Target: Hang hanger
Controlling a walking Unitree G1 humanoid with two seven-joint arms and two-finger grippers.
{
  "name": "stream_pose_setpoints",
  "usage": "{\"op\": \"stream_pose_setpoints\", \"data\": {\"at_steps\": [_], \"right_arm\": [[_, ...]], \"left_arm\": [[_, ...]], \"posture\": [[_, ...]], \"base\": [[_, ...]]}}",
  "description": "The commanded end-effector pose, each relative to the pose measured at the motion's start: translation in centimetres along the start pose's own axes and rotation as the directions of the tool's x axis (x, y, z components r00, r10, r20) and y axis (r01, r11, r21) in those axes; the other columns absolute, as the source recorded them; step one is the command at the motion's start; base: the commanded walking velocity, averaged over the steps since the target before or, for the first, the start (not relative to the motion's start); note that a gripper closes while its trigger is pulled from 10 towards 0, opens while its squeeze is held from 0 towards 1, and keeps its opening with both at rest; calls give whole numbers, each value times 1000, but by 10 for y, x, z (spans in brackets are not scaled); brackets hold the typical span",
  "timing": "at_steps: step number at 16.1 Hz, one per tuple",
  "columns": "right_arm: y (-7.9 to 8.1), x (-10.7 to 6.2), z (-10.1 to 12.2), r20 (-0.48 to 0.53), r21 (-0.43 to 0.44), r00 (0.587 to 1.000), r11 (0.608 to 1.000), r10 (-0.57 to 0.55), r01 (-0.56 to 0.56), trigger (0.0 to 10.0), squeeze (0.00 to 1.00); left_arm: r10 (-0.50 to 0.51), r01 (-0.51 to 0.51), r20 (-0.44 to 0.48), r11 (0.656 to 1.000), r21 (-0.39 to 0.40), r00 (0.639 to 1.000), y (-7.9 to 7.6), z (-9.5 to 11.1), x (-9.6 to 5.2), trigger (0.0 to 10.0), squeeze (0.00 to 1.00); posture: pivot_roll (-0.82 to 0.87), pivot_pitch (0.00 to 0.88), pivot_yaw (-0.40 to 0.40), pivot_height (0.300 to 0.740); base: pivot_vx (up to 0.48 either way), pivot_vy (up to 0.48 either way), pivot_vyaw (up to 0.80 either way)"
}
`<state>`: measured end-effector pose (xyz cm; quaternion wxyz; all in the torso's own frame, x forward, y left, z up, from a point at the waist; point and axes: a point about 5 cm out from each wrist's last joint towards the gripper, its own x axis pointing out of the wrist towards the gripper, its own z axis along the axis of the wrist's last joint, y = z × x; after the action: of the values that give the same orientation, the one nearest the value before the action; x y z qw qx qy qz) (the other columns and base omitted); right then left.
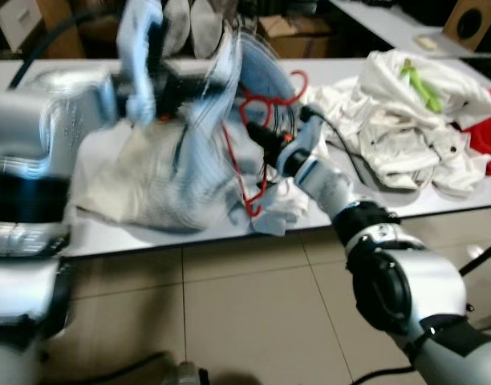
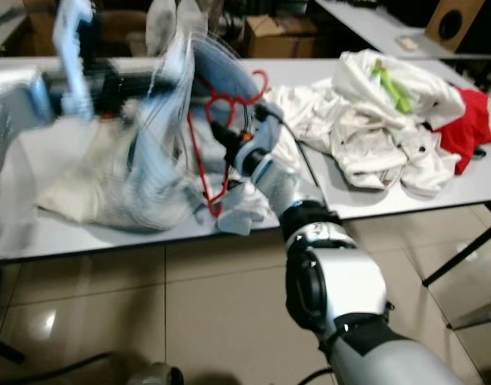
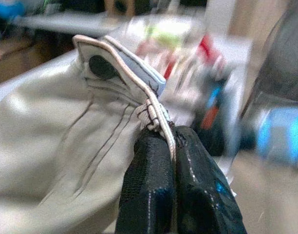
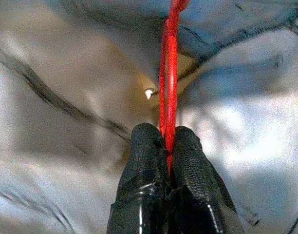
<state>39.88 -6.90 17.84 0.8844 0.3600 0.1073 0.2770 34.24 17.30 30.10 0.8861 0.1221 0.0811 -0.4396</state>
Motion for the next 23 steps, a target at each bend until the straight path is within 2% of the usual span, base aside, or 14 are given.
{"op": "stream_pose_setpoints", "data": {"at_steps": [1, 2, 5, 7, 9, 11, 12, 13, 14, 15, 18, 20, 22, 23], "right_arm": [[6, 0, 14, 56, 34, 997, 998, 58, -60, 10000, 0], [5, -2, 17, 79, 78, 993, 993, 86, -93, 10000, 0], [-2, -6, 16, 106, 158, 992, 984, 64, -81, 10000, 0], [-6, -7, 15, 138, 236, 990, 970, 28, -60, 10000, 0], [-3, -3, 13, 142, 258, 990, 965, 15, -52, 10000, 0], [3, 3, 6, 132, 260, 991, 966, -20, -15, 10000, 0], [7, 6, -1, 111, 256, 994, 967, -26, -3, 10000, 0], [9, 8, -6, 84, 238, 996, 971, -32, 11, 10000, 0], [11, 11, -25, -24, 138, 997, 988, -69, 72, 10000, 0], [11, 11, -40, -102, 41, 991, 995, -89, 94, 10000, 0], [-13, -3, -65, -196, -13, 950, 970, -241, 243, 10000, 0], [-27, -12, -69, -210, 37, 936, 954, -282, 296, 10000, 0], [-33, -17, -69, -219, 37, 931, 951, -293, 308, 10000, 0], [-40, -23, -67, -229, 36, 928, 950, -294, 310, 10000, 0]], "left_arm": [[-4, 14, -97, 994, 105, 995, 0, -10, -2, 0, 0], [1, 30, -203, 988, 152, 979, 0, -28, -10, 0, 0], [-133, 167, -266, 980, 108, 955, -13, -43, -21, 0, 0], [-366, 375, -161, 926, 33, 917, -41, -34, -22, 0, 0], [-446, 447, -50, 894, 18, 894, -52, -19, -19, 0, 0], [-523, 531, 133, 847, -23, 842, -61, 8, -13, 0, 0], [-508, 527, 212, 849, -38, 835, -62, 20, -6, 0, 0], [-478, 503, 242, 863, -52, 844, -59, 25, -2, 0, 0], [-380, 431, 332, 898, -92, 863, -49, 42, 9, 0, 0], [-305, 388, 420, 913, -127, 855, -40, 57, 12, 0, 0], [-105, 282, 572, 932, -230, 814, -9, 91, 5, 0, 0], [107, 80, 556, 950, -302, 824, 19, 95, 1, 0, 0], [223, -27, 533, 936, -350, 816, 34, 93, -2, 0, 0], [364, -176, 489, 904, -389, 792, 55, 84, -8, 0, 0]], "posture": [[44, 0, -52, 740], [44, 0, -54, 740], [45, 0, -55, 740], [55, 0, -58, 740], [68, 0, -62, 740], [77, 0, -65, 740], [77, 0, -65, 740], [77, 0, -65, 740], [86, 0, -72, 740], [85, 0, -71, 740], [66, 0, -49, 740], [45, 0, -31, 740], [36, 0, -26, 740], [14, 0, -17, 740]], "base": [[0, 0, 0], [0, 0, 0], [0, 0, 0], [0, 0, 0], [0, 0, 0], [0, 0, 0], [0, 0, 0], [0, 0, 0], [0, 0, 0], [0, 0, 0], [0, 0, 0], [0, 0, 0], [0, 0, 0], [0, 0, 0]]}}
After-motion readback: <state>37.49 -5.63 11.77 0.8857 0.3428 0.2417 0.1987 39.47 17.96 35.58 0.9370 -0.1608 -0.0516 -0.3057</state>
